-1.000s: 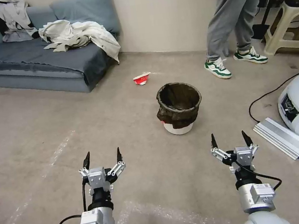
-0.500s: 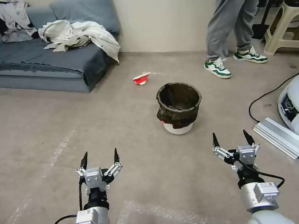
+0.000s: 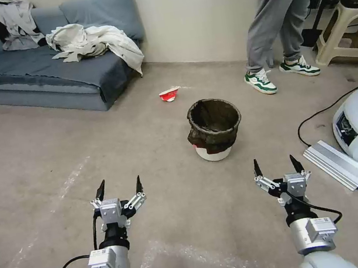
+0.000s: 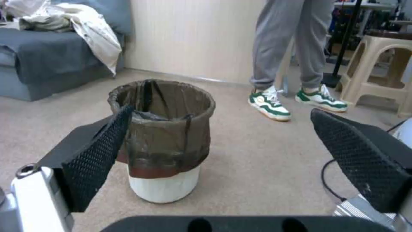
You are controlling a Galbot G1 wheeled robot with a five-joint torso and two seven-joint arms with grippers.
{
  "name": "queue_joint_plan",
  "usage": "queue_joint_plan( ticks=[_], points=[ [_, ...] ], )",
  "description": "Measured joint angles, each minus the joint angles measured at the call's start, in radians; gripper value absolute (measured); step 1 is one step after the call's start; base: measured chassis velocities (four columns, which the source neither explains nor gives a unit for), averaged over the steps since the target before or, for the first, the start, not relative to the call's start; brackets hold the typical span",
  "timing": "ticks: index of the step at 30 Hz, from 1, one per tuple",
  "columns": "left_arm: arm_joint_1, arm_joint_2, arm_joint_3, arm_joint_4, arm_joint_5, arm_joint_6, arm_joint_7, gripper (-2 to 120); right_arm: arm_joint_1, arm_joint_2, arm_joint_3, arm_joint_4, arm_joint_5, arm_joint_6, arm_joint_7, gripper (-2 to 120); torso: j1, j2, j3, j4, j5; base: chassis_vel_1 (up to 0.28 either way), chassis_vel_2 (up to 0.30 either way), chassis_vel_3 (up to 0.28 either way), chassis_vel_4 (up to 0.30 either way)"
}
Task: Pick up the trash can from the floor.
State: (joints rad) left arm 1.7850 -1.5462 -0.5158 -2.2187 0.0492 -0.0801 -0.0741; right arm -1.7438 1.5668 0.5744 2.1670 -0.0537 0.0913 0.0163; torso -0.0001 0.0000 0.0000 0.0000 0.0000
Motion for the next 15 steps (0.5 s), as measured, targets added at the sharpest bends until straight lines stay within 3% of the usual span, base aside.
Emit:
queue_joint_plan(
  ticks=[15],
  points=[
    [-0.002, -0.005, 0.004, -0.006, 0.056, 0.027, 0.004, 100, 0.002, -0.002, 0.003, -0.001, 0.001, 0.001, 0.005, 100, 0.0, 0.0, 0.0, 0.0001, 0.0, 0.0, 0.0, 0.0, 0.0]
  ],
)
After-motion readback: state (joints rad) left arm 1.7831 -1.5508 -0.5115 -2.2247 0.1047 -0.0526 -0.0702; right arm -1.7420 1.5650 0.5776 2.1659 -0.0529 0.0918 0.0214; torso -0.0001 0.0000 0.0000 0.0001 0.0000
